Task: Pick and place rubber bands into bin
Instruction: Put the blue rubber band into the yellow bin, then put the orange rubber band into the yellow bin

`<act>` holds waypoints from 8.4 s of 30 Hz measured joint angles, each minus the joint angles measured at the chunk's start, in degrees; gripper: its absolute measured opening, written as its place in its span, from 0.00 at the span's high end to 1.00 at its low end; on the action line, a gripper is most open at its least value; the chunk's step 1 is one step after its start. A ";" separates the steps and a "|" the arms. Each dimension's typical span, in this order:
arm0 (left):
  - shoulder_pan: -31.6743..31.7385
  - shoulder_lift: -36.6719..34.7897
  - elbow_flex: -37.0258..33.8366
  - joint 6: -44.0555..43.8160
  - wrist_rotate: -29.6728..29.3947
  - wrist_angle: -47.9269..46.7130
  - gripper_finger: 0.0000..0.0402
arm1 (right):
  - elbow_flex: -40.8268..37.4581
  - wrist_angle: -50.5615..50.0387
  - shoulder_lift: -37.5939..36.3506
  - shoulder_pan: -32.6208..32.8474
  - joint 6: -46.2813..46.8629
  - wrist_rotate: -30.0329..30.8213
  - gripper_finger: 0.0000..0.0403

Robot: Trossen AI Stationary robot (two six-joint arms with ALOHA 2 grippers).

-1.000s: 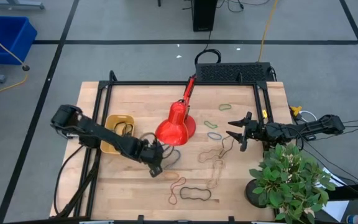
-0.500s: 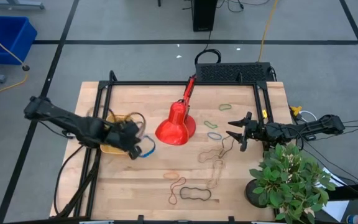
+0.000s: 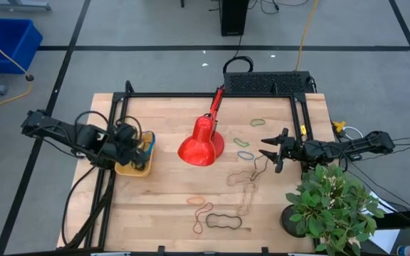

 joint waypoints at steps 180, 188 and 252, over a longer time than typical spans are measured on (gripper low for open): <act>-9.79 56.41 -0.85 31.94 17.02 75.00 0.99 | 0.00 -0.42 0.01 0.00 1.29 -0.04 0.48; -9.80 48.59 -0.94 30.34 16.87 73.31 0.99 | 0.00 -0.42 0.02 0.00 1.15 -0.04 0.48; 8.96 16.11 -12.74 -16.91 14.14 3.19 0.92 | 0.00 -0.02 0.02 -0.15 1.07 0.31 0.48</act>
